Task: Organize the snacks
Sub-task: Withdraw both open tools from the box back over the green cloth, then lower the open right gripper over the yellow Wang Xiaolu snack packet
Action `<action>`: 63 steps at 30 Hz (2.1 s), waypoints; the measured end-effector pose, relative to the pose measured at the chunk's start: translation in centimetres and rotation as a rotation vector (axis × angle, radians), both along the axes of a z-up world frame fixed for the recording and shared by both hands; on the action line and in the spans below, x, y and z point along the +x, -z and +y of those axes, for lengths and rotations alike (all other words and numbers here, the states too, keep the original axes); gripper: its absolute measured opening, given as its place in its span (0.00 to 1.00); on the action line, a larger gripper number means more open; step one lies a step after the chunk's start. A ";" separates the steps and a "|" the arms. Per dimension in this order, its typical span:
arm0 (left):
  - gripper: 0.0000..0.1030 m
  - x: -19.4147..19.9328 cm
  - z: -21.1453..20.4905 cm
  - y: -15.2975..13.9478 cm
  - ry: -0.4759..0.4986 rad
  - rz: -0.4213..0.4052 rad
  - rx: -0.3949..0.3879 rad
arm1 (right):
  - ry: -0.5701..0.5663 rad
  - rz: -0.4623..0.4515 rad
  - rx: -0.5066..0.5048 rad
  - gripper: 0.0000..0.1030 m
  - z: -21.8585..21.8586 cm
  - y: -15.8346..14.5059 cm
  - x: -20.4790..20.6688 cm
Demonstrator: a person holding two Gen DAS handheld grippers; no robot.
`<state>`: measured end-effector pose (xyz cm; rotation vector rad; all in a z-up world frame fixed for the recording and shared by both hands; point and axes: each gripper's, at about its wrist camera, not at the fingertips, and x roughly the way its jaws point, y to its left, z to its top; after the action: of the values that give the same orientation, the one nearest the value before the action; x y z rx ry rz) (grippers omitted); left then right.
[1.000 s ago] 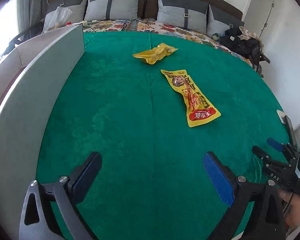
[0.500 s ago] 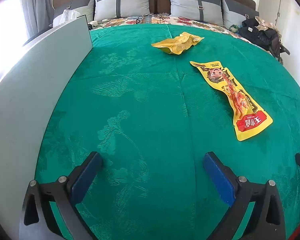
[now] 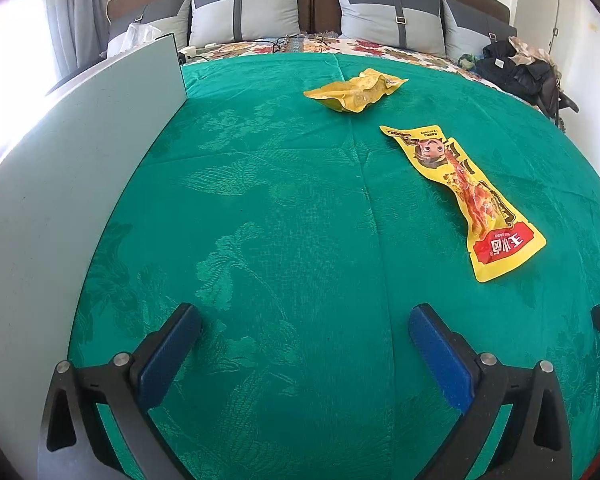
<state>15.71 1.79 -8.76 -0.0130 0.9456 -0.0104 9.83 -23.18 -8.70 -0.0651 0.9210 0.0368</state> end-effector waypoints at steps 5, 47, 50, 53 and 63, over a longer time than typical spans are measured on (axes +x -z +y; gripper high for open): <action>1.00 0.0 0.0 0.0 0.003 0.000 -0.003 | -0.001 0.001 0.002 0.85 0.0 0.0 0.0; 1.00 0.1 0.0 0.0 0.002 0.000 -0.001 | 0.008 0.056 -0.008 0.54 0.0 -2.1 4.3; 1.00 0.1 0.0 0.0 0.001 0.000 -0.001 | 0.027 0.040 0.029 0.65 -1.0 -1.0 3.9; 1.00 0.1 0.0 0.0 0.002 0.000 -0.001 | 0.032 0.007 -0.005 0.77 -0.8 -0.7 3.7; 1.00 0.2 0.1 0.0 0.000 0.001 0.002 | 0.023 0.017 0.009 0.85 -1.1 -0.5 3.9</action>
<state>15.89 1.84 -8.76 -0.0110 0.9461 -0.0088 13.70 -24.31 -8.19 -0.0458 0.9380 0.0206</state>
